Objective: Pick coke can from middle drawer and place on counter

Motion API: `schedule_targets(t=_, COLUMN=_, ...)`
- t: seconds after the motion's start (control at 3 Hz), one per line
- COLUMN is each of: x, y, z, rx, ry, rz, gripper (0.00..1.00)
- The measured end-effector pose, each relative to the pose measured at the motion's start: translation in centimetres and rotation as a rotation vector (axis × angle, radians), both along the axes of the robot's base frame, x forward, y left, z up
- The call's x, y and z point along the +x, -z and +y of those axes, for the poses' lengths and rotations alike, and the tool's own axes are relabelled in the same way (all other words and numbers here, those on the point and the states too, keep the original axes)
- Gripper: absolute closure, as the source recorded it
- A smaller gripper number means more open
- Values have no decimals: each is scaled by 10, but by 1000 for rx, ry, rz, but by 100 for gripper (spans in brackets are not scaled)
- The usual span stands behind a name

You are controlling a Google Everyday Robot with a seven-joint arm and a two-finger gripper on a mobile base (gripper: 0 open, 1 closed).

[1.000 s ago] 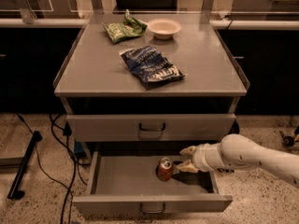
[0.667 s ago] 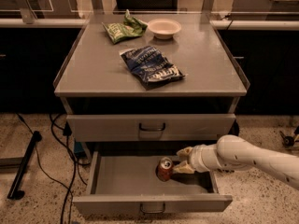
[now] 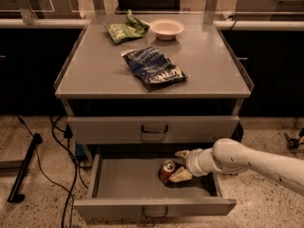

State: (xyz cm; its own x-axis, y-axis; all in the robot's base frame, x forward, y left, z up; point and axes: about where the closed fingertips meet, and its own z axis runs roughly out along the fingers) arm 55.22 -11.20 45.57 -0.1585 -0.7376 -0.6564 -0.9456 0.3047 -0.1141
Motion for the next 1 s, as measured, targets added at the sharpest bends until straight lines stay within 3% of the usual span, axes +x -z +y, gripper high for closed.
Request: schedule_targets(t=1.0, x=6, y=37, z=32, rx=35, ry=-50, rz=62, gripper=36)
